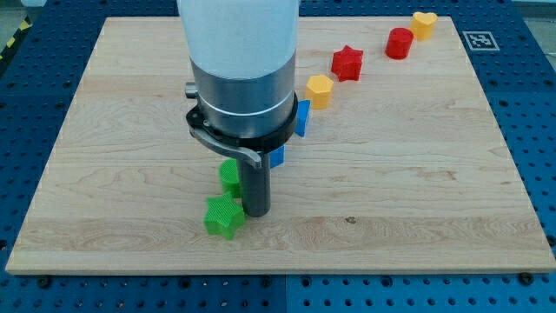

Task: Push the green star towards the bottom left corner

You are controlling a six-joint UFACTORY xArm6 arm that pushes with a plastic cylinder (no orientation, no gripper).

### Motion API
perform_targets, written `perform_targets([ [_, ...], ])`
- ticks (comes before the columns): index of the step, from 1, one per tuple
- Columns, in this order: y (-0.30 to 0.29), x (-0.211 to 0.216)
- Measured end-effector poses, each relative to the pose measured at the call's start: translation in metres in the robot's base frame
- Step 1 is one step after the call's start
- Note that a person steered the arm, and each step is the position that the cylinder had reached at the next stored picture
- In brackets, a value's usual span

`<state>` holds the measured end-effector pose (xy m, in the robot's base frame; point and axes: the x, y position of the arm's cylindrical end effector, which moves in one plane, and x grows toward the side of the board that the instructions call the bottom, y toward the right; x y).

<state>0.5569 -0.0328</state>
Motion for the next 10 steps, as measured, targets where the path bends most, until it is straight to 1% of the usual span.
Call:
perform_targets([
  [3, -0.041, 0.022],
  [4, -0.036, 0.024],
  [6, -0.031, 0.042],
  [10, -0.103, 0.041],
])
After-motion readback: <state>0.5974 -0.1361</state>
